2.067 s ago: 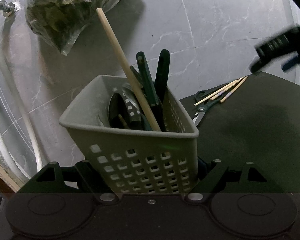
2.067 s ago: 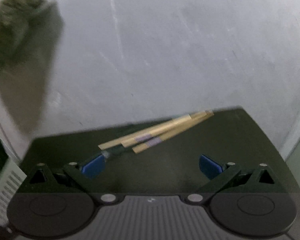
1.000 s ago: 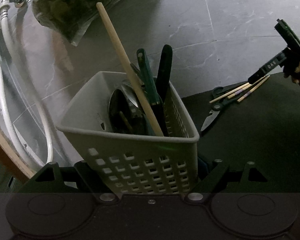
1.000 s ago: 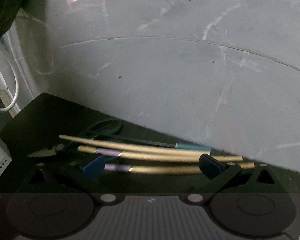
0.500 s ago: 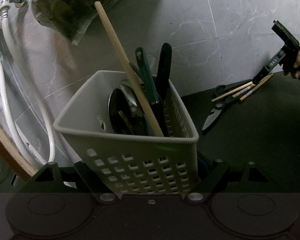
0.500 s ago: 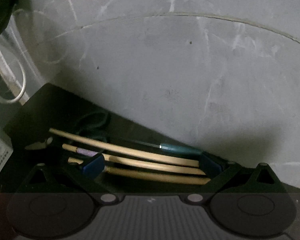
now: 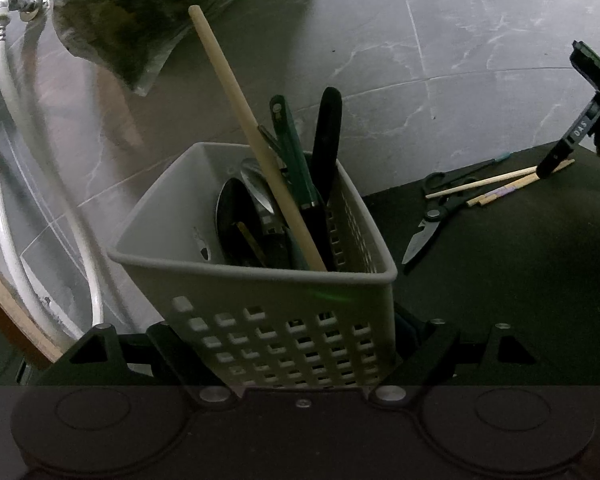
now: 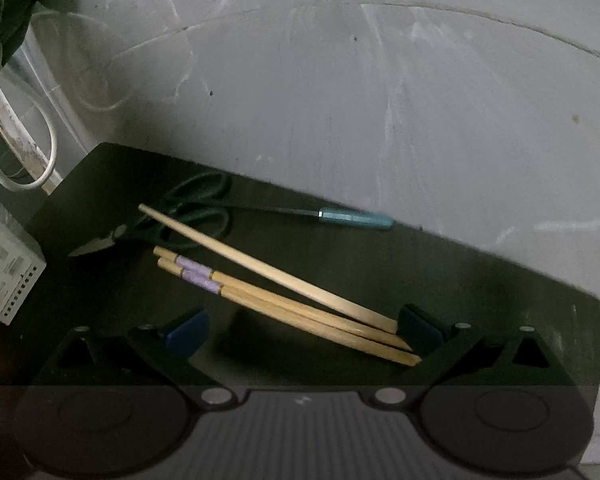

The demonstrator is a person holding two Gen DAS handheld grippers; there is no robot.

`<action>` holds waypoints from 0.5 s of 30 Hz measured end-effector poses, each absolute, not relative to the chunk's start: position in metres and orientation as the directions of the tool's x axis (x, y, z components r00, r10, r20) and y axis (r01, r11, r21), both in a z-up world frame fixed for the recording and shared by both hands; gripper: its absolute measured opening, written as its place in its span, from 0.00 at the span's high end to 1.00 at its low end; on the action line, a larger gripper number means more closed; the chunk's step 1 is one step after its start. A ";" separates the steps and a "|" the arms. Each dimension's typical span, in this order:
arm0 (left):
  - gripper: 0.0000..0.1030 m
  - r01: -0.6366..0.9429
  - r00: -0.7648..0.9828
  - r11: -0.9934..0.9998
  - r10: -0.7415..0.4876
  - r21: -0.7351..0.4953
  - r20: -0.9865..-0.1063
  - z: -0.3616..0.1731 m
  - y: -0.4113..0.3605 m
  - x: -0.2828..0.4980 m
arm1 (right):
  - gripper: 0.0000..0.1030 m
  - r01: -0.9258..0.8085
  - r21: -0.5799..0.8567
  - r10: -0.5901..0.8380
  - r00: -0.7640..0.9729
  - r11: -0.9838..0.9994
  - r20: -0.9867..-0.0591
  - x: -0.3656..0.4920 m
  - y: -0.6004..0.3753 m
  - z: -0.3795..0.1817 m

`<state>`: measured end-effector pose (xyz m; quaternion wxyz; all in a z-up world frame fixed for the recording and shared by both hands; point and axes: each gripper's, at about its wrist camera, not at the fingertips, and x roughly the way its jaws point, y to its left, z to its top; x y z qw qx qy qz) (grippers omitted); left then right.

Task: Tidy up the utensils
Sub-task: 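Gather the two purple-banded chopsticks together and grasp them with the right tool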

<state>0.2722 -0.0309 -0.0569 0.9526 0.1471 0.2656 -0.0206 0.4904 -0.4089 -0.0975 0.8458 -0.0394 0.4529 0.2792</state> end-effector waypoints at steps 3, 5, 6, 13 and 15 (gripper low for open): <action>0.17 0.127 0.860 0.954 0.030 0.270 -0.509 -0.058 -0.030 0.271 | 0.01 -0.486 0.191 0.426 0.435 0.853 -0.793 0.474 -0.411 -0.098; 0.17 0.135 0.862 0.953 0.022 0.271 -0.507 -0.058 -0.028 0.270 | 0.01 -0.473 0.189 0.415 0.437 0.860 -0.798 0.464 -0.412 -0.098; 0.17 0.139 0.862 0.952 0.018 0.272 -0.506 -0.058 -0.028 0.270 | 0.01 -0.467 0.191 0.413 0.436 0.863 -0.800 0.456 -0.412 -0.098; 0.18 0.169 0.865 0.950 -0.015 0.263 -0.501 -0.059 -0.021 0.267 | 0.01 -0.432 0.222 0.406 0.400 0.874 -0.822 0.406 -0.401 -0.099; 0.18 0.176 0.866 0.950 -0.024 0.259 -0.499 -0.059 -0.019 0.266 | 0.01 -0.435 0.245 0.420 0.367 0.866 -0.830 0.392 -0.396 -0.099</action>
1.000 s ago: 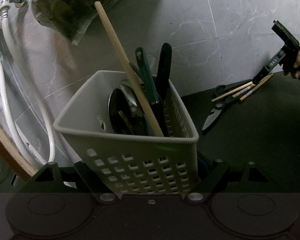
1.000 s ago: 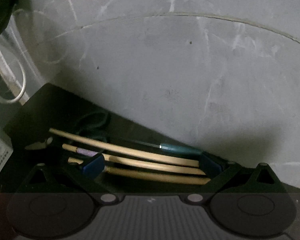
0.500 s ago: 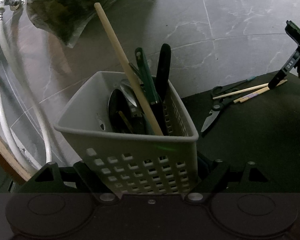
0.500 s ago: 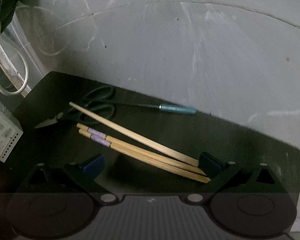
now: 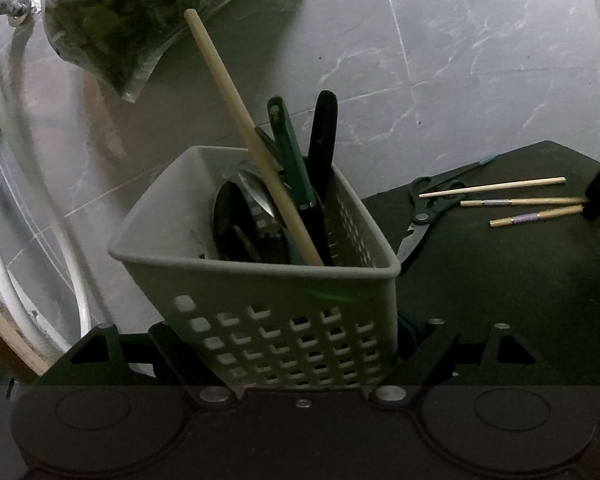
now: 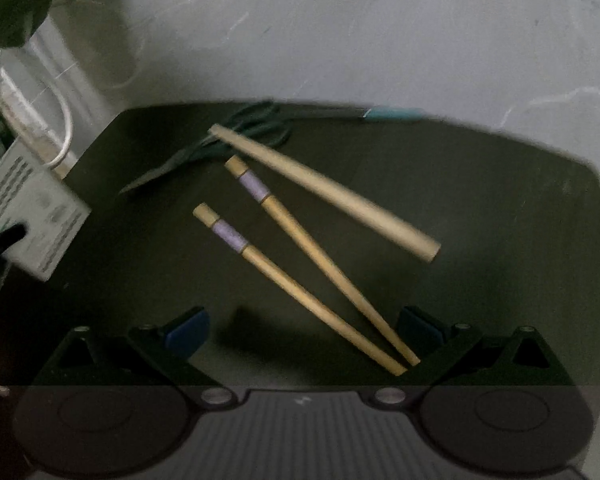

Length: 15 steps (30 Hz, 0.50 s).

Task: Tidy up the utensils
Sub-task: 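Gather the two purple-banded chopsticks together and grasp them with the right tool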

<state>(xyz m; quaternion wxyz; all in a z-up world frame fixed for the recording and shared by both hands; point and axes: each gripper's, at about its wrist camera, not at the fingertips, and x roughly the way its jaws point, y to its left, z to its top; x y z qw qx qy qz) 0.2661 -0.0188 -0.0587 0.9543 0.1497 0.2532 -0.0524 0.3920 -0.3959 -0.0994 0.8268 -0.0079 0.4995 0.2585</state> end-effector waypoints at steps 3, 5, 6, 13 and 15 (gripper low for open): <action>0.18 0.187 0.867 0.949 -0.037 0.256 -0.497 -0.059 -0.016 0.265 | 0.01 -0.476 0.248 0.432 0.327 0.843 -0.841 0.374 -0.385 -0.097; 0.18 0.192 0.867 0.948 -0.043 0.254 -0.496 -0.059 -0.015 0.265 | 0.01 -0.514 0.214 0.416 0.318 0.831 -0.852 0.368 -0.373 -0.096; 0.18 0.195 0.867 0.947 -0.046 0.254 -0.495 -0.059 -0.014 0.265 | 0.02 -0.541 0.182 0.400 0.319 0.821 -0.859 0.368 -0.366 -0.095; 0.18 0.203 0.868 0.945 -0.052 0.257 -0.494 -0.058 -0.013 0.264 | 0.08 -0.709 0.012 0.288 0.270 0.705 -0.919 0.380 -0.329 -0.095; 0.18 0.201 0.868 0.945 -0.051 0.257 -0.494 -0.058 -0.013 0.264 | 0.09 -0.751 -0.018 0.262 0.253 0.660 -0.931 0.385 -0.324 -0.096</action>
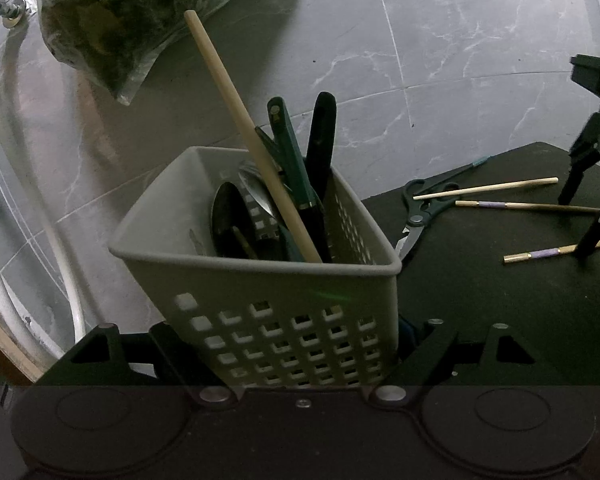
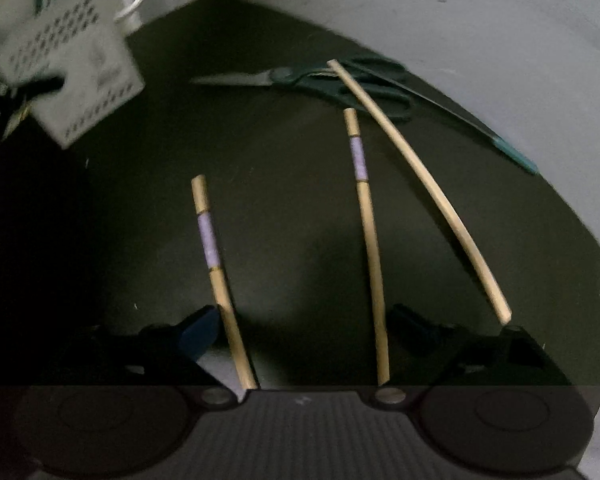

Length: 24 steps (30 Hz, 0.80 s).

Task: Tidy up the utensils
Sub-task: 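Gather the two purple-banded chopsticks together and grasp them with the right tool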

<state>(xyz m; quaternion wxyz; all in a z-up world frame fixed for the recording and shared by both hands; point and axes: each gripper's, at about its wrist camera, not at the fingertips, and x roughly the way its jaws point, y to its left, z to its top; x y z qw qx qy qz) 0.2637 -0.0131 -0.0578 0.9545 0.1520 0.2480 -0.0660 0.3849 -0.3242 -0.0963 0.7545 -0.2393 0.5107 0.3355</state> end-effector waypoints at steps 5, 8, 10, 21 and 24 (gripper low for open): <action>0.18 0.194 0.869 0.947 -0.045 0.256 -0.492 -0.059 -0.015 0.264 | 0.15 -0.800 -0.030 0.253 0.225 0.599 -0.941 0.393 -0.319 -0.095; 0.18 0.189 0.869 0.948 -0.041 0.256 -0.492 -0.058 -0.015 0.263 | 0.22 -0.802 -0.028 0.271 0.235 0.597 -0.934 0.399 -0.320 -0.094; 0.18 0.187 0.869 0.948 -0.039 0.256 -0.493 -0.058 -0.016 0.263 | 0.30 -0.802 -0.026 0.286 0.243 0.597 -0.927 0.404 -0.319 -0.093; 0.18 0.179 0.870 0.951 -0.033 0.254 -0.492 -0.057 -0.017 0.265 | 0.69 -0.787 -0.039 0.272 0.258 0.616 -0.927 0.415 -0.310 -0.091; 0.18 0.179 0.870 0.951 -0.033 0.253 -0.493 -0.057 -0.017 0.265 | 0.70 -0.799 -0.064 0.242 0.256 0.598 -0.936 0.414 -0.302 -0.090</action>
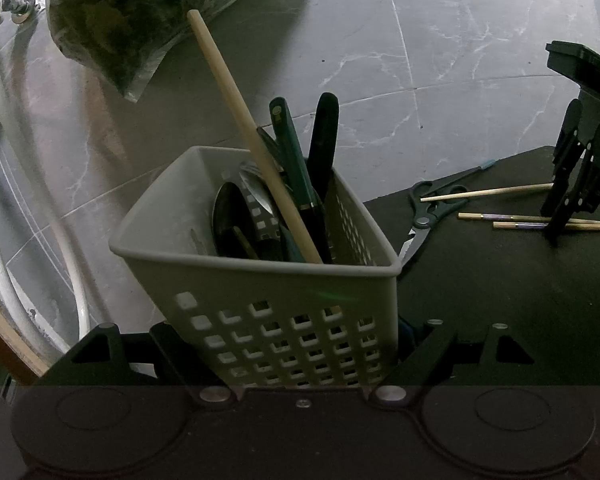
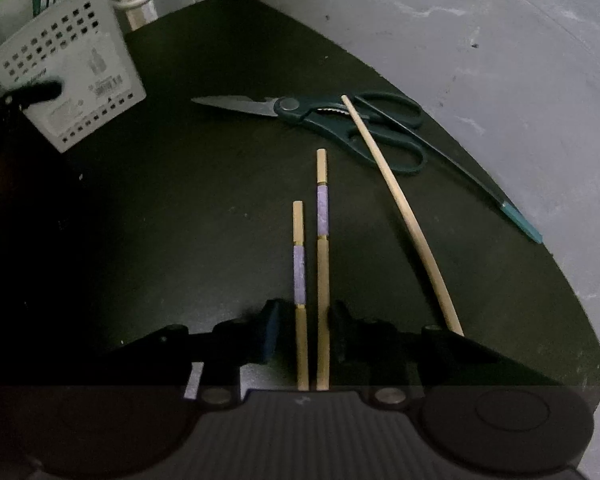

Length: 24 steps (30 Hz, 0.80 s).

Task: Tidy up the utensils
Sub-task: 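Gather the two purple-banded chopsticks together and grasp them with the right tool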

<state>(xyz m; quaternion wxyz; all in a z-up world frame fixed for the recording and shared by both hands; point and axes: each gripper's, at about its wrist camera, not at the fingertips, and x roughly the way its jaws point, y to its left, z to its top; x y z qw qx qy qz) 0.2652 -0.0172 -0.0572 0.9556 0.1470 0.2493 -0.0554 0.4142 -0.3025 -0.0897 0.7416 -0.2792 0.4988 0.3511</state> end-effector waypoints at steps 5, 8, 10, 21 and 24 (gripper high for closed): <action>0.18 0.179 0.870 0.951 -0.033 0.253 -0.493 -0.058 -0.017 0.265 | 0.67 -0.822 -0.046 0.237 0.217 0.568 -0.947 0.412 -0.302 -0.088; 0.18 0.177 0.870 0.952 -0.032 0.251 -0.491 -0.058 -0.016 0.265 | 0.64 -0.835 -0.038 0.219 0.187 0.549 -0.957 0.409 -0.306 -0.088; 0.18 0.177 0.871 0.951 -0.032 0.252 -0.490 -0.058 -0.016 0.265 | 0.64 -0.835 -0.036 0.207 0.177 0.548 -0.962 0.410 -0.306 -0.087; 0.19 0.180 0.873 0.951 -0.036 0.252 -0.487 -0.058 -0.016 0.264 | 0.87 -0.667 -0.032 0.139 0.202 0.745 -0.969 0.424 -0.300 -0.084; 0.19 0.182 0.873 0.951 -0.040 0.250 -0.485 -0.059 -0.015 0.264 | 0.88 -0.588 -0.011 0.155 0.232 0.809 -0.960 0.419 -0.304 -0.083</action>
